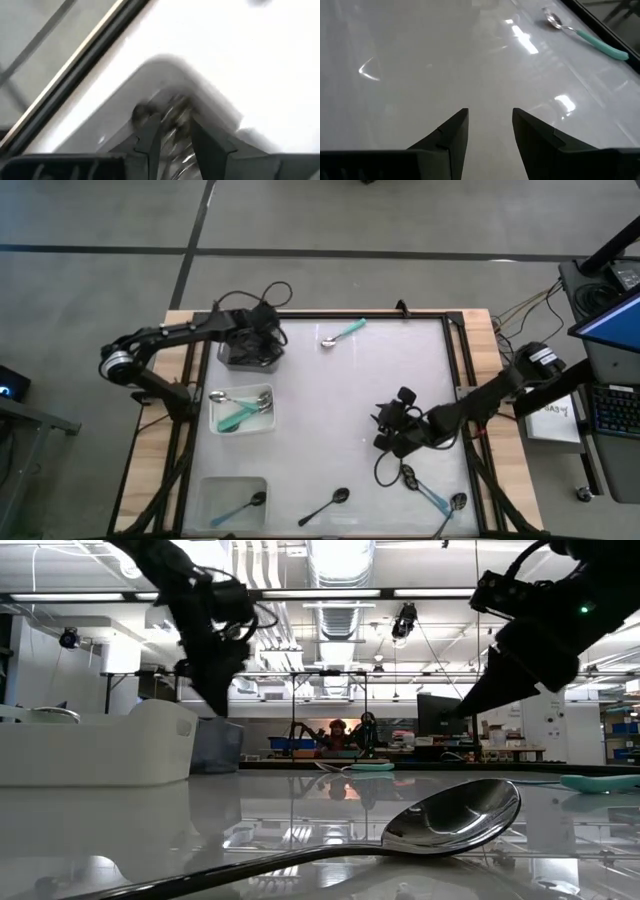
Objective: Sort silverware by color (type)
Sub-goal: Put the light green spoon into the white bin
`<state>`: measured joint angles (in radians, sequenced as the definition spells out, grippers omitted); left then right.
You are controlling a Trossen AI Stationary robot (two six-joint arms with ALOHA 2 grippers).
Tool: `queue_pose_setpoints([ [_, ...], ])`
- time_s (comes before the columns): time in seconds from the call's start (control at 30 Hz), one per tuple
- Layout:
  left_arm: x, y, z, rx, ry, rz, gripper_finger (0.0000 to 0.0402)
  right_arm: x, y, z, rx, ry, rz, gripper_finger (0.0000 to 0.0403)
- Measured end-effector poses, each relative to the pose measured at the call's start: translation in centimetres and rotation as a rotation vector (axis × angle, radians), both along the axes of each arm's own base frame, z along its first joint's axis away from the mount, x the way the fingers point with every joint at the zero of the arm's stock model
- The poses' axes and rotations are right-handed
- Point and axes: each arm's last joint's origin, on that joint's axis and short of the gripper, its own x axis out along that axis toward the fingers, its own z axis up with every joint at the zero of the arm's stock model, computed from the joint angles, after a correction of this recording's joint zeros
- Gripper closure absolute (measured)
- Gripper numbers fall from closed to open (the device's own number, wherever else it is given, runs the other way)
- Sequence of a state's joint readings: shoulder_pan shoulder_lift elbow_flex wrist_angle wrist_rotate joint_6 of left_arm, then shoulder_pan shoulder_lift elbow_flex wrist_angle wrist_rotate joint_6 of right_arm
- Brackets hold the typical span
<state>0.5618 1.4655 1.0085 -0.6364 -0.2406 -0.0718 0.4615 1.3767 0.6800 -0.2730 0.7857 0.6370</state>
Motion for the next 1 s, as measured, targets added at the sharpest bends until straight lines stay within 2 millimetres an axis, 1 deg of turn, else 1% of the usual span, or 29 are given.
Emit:
queue_pose_setpoints([
  [0.13, 1.9, 0.2, 1.9, -0.056, -0.131, -0.085, 0.0309, -0.2, -1.4, 0.7, 0.039, -0.02, -0.09, 0.0257],
  [0.23, 3.8, 0.1, 2.6, -0.058, -0.16, -0.125, 0.031, -0.6, -2.5, 1.0, 0.072, -0.009, -0.159, 0.0257],
  [0.3, 5.3, -0.1, 2.7, -0.059, -0.164, -0.152, 0.031, -0.9, -3.2, 1.1, 0.078, 0.022, -0.19, 0.0257],
  [0.4, 8.6, -0.2, 2.5, -0.048, -0.187, -0.2, 0.031, -1.5, -4.1, 1.0, 0.057, 0.092, -0.221, 0.0257],
  [0.53, 13.4, 0.1, 2.1, -0.014, -0.202, -0.29, 0.031, -2.2, -5.0, 0.8, 0.069, 0.197, -0.24, 0.0257],
  [0.67, 17.1, 1.6, 1.5, 0.001, -0.214, -0.302, 0.031, -2.8, -5.4, 0.4, 0.051, 0.266, -0.253, 0.0257],
  [0.77, 19.2, 2.8, 0.6, -0.001, -0.206, -0.296, 0.031, -3.3, -5.6, 0.1, 0.037, 0.309, -0.257, 0.0257],
  [0.87, 20.9, 3.9, -0.6, -0.013, -0.191, -0.281, 0.031, -4.0, -5.7, -0.5, 0.041, 0.353, -0.269, 0.0257],
  [1.0, 22.8, 4.9, -2.7, -0.005, -0.125, -0.249, 0.031, -4.8, -5.9, -1.4, 0.054, 0.399, -0.268, 0.0257],
])
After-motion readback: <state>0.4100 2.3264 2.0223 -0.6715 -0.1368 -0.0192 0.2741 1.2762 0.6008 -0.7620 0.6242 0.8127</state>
